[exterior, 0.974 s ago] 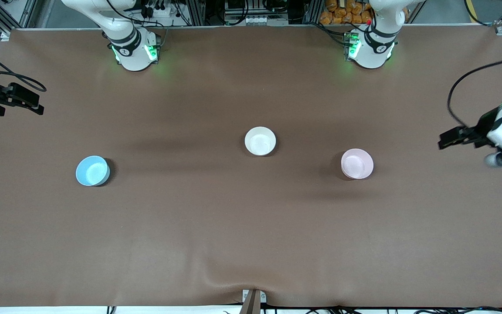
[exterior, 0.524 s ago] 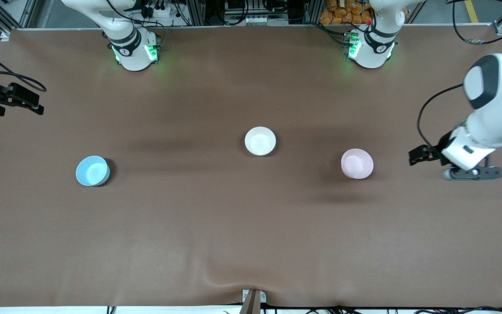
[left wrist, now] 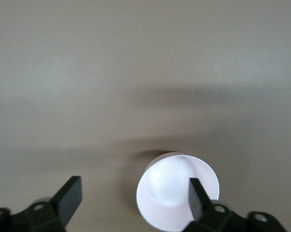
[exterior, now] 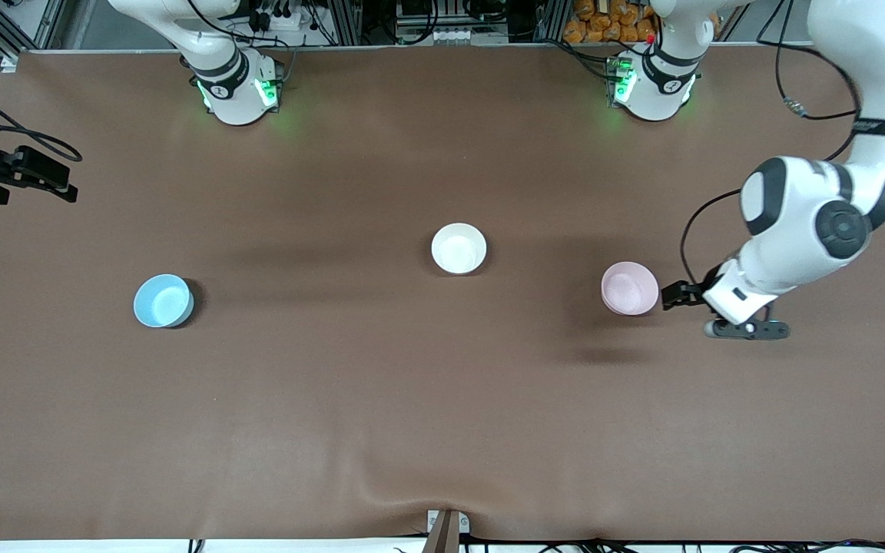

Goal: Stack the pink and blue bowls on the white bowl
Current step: 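Move the left gripper toward the pink bowl, then lower the left gripper and grasp the pink bowl's rim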

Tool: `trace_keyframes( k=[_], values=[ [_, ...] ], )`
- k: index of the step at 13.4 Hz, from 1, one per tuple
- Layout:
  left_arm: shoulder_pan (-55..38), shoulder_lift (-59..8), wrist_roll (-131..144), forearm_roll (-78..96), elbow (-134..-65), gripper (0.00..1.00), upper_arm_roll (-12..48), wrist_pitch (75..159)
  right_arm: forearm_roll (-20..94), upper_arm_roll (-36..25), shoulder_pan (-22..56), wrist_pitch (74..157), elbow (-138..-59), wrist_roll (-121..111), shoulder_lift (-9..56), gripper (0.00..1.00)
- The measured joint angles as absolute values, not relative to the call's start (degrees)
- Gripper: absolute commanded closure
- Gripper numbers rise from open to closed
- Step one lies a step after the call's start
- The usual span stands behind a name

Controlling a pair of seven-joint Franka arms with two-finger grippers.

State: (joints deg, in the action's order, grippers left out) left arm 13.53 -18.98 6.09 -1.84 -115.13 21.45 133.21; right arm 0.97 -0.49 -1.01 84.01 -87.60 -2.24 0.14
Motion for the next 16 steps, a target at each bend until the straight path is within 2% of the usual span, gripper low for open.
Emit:
trace_keyframes(
  k=[5, 10, 14, 16],
  values=[
    [12.6, -20.4, 6.8, -1.8, -121.9, 0.13, 21.4, 138.9, 1.0, -0.5, -1.0, 84.0, -87.6, -2.2, 0.1, 0.00],
    [12.7, -22.4, 6.8, -2.3, -123.5, 0.34, 21.3, 139.3, 1.0, -0.5, -1.0, 84.0, -87.6, -2.2, 0.1, 0.00],
    [12.7, -24.3, 6.8, -3.3, -124.1, 0.74, 21.1, 140.5, 1.0, -0.5, -1.0, 84.0, -87.6, -2.2, 0.1, 0.00],
    [12.8, -25.0, 6.8, -3.4, -124.5, 1.00, 21.0, 141.2, 1.0, -0.5, -1.0, 84.0, -87.6, -2.2, 0.1, 0.00]
  ],
)
